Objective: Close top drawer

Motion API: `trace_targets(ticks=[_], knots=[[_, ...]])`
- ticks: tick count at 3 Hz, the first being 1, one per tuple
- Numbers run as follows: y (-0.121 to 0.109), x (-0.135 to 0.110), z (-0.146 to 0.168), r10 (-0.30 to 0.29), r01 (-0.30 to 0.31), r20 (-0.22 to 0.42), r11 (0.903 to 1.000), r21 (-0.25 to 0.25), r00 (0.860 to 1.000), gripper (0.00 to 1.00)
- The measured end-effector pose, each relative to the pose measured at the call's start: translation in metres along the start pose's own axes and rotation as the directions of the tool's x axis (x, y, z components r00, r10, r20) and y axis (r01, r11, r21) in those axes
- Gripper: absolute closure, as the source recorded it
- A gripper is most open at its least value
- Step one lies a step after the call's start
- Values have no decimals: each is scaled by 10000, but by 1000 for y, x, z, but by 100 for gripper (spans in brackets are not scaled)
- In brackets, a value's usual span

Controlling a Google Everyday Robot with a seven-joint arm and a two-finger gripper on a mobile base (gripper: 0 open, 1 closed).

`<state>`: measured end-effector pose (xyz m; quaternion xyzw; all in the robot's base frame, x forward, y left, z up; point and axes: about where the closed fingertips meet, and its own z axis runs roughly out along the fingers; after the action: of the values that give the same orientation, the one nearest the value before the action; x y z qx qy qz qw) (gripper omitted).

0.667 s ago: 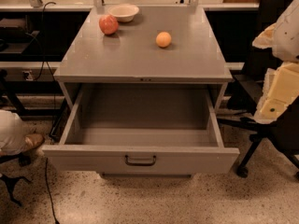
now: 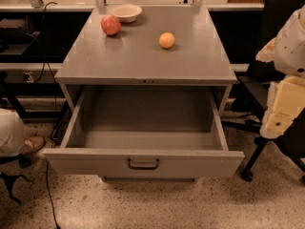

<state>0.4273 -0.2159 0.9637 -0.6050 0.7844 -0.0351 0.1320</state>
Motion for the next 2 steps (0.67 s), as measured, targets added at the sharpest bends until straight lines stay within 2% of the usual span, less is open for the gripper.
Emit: trace_targets(ticks=[1, 2], knots=[[30, 12, 24, 314, -342, -417, 9970, -690, 9986, 0], [75, 28, 76, 424, -604, -1010, 9814, -1820, 9940, 0]])
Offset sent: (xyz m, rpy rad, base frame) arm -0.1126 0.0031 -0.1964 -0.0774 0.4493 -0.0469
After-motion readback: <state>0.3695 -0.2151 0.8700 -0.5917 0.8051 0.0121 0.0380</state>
